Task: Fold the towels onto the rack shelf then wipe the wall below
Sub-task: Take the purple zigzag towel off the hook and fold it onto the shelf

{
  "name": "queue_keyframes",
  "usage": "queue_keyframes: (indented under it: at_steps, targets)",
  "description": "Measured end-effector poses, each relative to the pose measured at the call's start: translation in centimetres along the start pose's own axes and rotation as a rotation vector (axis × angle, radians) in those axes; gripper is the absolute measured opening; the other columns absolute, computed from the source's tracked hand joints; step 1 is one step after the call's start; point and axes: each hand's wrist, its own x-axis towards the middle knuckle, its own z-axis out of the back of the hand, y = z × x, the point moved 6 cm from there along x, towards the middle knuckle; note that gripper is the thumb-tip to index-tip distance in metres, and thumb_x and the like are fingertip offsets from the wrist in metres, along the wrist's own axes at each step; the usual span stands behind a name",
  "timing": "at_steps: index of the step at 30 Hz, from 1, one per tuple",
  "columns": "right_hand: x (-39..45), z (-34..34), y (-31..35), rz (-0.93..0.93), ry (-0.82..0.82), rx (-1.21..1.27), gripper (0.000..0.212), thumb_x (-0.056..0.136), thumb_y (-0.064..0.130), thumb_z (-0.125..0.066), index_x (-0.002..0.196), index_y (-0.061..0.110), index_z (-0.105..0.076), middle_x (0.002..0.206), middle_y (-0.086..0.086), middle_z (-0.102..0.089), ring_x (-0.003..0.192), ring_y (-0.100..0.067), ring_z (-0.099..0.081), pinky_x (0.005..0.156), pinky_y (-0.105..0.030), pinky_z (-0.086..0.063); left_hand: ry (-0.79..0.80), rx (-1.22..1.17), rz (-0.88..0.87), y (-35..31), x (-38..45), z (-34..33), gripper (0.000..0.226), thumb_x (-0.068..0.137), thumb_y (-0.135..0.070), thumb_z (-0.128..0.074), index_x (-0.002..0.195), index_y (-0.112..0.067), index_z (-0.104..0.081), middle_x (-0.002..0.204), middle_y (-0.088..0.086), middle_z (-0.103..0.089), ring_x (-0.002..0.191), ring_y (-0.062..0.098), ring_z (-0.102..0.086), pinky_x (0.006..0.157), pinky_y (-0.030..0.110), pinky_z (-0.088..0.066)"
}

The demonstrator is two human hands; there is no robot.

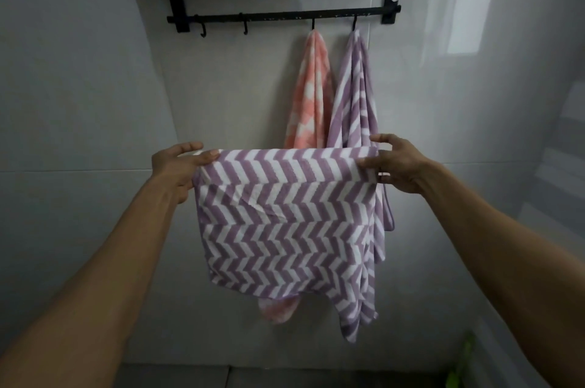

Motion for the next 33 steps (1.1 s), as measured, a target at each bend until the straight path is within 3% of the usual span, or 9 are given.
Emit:
queue_keyframes:
  at_steps: [2,5,7,10,16,22,25,28,33]
  targets:
    - [0.0,-0.1,0.2,0.017,0.037,-0.003,0.073,0.077,-0.011,-0.078,0.137,0.021,-0.051,0.144,-0.016,-0.05,0.126,-0.037,-0.055,0.096,-0.051,-0.056,-0.004,-0.01,0.011,0.1,0.0,0.2,0.049,0.069,-0.01,-0.089,0.114,-0.011,-0.068,0.107,0.011,-0.071,0.077,0.015,-0.068,0.06,0.027,-0.057]
    - [-0.4,-0.2,0.1,0.025,0.02,0.011,0.075,0.08,-0.001,-0.079,0.143,0.02,-0.045,0.135,-0.014,-0.053,0.114,-0.032,-0.062,0.084,-0.043,-0.059,-0.007,-0.034,0.025,0.3,0.0,0.5,0.047,0.071,-0.008,-0.087,0.113,-0.009,-0.068,0.11,0.011,-0.072,0.077,0.016,-0.067,0.064,0.028,-0.054]
    - [-0.7,-0.6,-0.4,-0.003,0.051,-0.05,0.08,0.077,-0.001,-0.082,0.144,0.02,-0.045,0.135,-0.014,-0.052,0.117,-0.034,-0.061,0.088,-0.046,-0.06,0.003,-0.043,0.03,0.4,-0.1,0.6,0.047,0.071,-0.008,-0.087,0.115,-0.007,-0.068,0.108,0.01,-0.072,0.078,0.015,-0.067,0.065,0.028,-0.054]
    - [-0.5,-0.2,-0.7,0.051,-0.019,0.057,0.067,0.082,-0.005,-0.077,0.139,0.017,-0.05,0.131,-0.018,-0.058,0.111,-0.033,-0.065,0.08,-0.041,-0.062,0.04,-0.051,0.014,0.3,-0.4,0.6,0.051,0.071,-0.007,-0.086,0.119,-0.005,-0.068,0.103,0.005,-0.072,0.08,0.014,-0.068,0.063,0.026,-0.055]
    - [-0.2,0.1,-1.4,0.057,-0.133,-0.013,0.026,0.096,0.009,-0.067,0.12,0.016,-0.063,0.131,-0.02,-0.058,0.106,-0.032,-0.065,0.094,-0.051,-0.058,0.159,0.021,0.019,0.5,-0.6,0.8,0.054,0.064,0.004,-0.084,0.114,-0.005,-0.067,0.116,0.013,-0.068,0.091,0.023,-0.069,0.061,0.025,-0.061]
    - [-0.9,-0.8,-0.9,0.028,0.102,-0.141,0.057,0.078,-0.018,-0.073,0.123,0.014,-0.063,0.129,-0.011,-0.055,0.122,-0.037,-0.054,0.107,-0.055,-0.048,0.165,0.097,0.001,0.5,-0.3,1.3,0.068,0.048,0.0,-0.088,0.113,-0.004,-0.068,0.12,0.015,-0.066,0.096,0.028,-0.068,0.063,0.027,-0.062]
    - [-1.2,-0.6,-0.2,0.095,0.007,-0.406,0.051,0.08,-0.016,-0.073,0.12,0.012,-0.063,0.109,-0.005,-0.058,0.109,-0.03,-0.058,0.107,-0.051,-0.049,0.194,0.203,0.005,0.5,-0.1,1.4,0.076,0.045,0.004,-0.089,0.118,-0.001,-0.066,0.121,0.016,-0.065,0.1,0.029,-0.067,0.078,0.036,-0.061]
    - [-1.1,-1.0,0.2,0.144,0.002,-0.553,0.048,0.085,-0.008,-0.073,0.127,0.013,-0.063,0.118,-0.006,-0.057,0.112,-0.029,-0.056,0.11,-0.049,-0.045,0.226,0.382,-0.015,0.4,-0.2,1.1,0.084,0.045,0.007,-0.091,0.125,-0.001,-0.064,0.125,0.012,-0.06,0.113,0.033,-0.059,0.095,0.041,-0.055]
    - [-1.1,-1.2,0.0,0.102,0.043,-0.605,0.038,0.09,0.0,-0.071,0.126,0.007,-0.066,0.12,-0.01,-0.059,0.11,-0.03,-0.059,0.106,-0.047,-0.051,0.196,0.552,-0.046,0.6,-0.2,0.8,0.076,0.052,0.01,-0.091,0.123,-0.002,-0.066,0.121,0.011,-0.058,0.109,0.031,-0.054,0.098,0.04,-0.052]
